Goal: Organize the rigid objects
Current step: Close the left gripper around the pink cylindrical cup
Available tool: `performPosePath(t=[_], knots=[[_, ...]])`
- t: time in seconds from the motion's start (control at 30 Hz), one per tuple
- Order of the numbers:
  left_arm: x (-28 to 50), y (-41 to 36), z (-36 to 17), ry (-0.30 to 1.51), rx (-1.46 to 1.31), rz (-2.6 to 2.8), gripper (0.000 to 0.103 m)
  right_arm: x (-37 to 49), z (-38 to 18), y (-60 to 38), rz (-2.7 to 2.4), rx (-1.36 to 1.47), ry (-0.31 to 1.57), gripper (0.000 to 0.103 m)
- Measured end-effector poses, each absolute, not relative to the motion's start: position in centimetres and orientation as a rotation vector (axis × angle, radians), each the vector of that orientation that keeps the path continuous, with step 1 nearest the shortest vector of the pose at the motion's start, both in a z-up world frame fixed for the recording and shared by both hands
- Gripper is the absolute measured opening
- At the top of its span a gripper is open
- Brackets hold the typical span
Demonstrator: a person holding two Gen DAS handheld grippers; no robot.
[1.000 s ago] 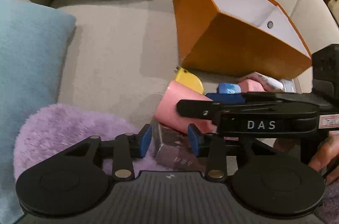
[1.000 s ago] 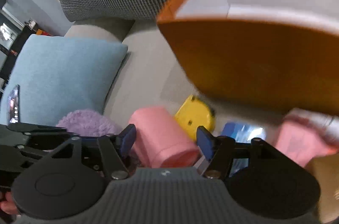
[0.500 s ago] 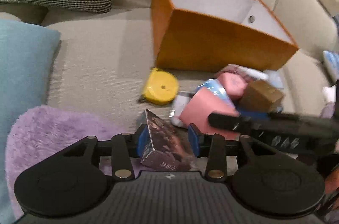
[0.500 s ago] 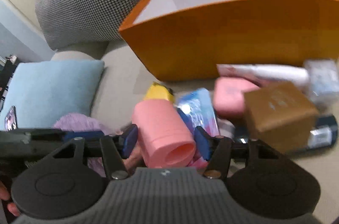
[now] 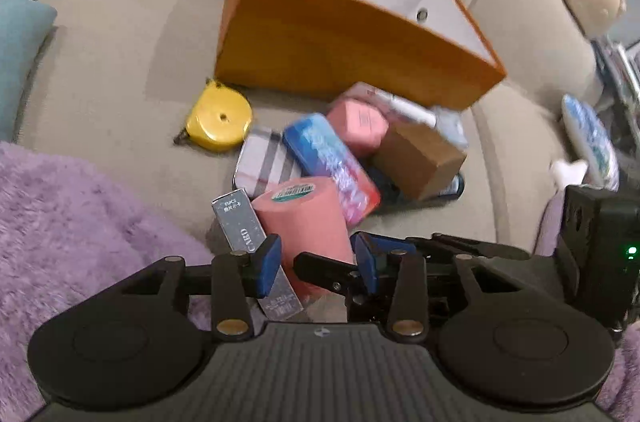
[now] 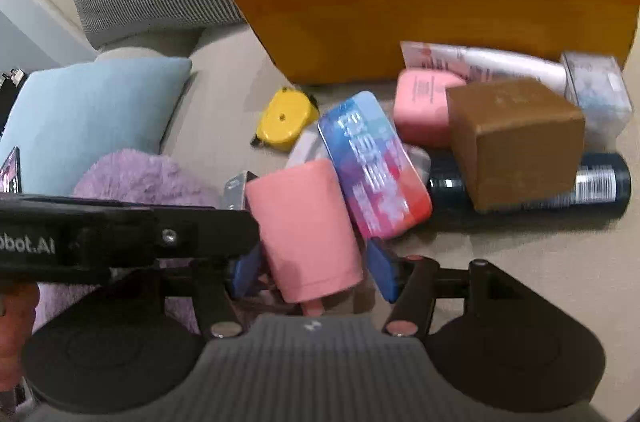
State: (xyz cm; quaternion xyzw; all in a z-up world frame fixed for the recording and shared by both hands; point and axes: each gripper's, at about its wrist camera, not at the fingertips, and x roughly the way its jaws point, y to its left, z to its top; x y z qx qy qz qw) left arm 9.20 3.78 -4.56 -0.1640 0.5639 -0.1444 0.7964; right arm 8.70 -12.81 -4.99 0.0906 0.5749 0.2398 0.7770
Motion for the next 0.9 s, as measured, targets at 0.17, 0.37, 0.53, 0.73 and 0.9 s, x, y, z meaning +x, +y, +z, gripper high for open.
performPosePath(t=[0.17, 0.37, 0.53, 0.73, 0.9], knots=[[8.7, 3.5, -5.7, 1.224, -0.355, -0.315, 0.048, 7.2, -4.7, -14.5, 0.503, 0.188, 1.247, 0.061], [8.8, 1.8, -5.4, 1.196, -0.300, -0.294, 0.061, 6.8, -3.7, -16.7, 0.423, 0.166, 1.209, 0.040], [9.4, 0.0, -6.5, 1.246, -0.240, -0.224, 0.069, 7.0, -4.3, -17.3, 0.348, 0.099, 1.202, 0.036], [10.1, -0.2, -7.6, 1.230, -0.219, -0.161, 0.068, 7.0, -5.0, -16.1, 0.426, 0.062, 1.178, 0.032], [9.6, 0.5, -6.9, 1.166, -0.228, -0.160, 0.066, 7.3, -3.4, -16.7, 0.384, 0.055, 1.130, 0.033]])
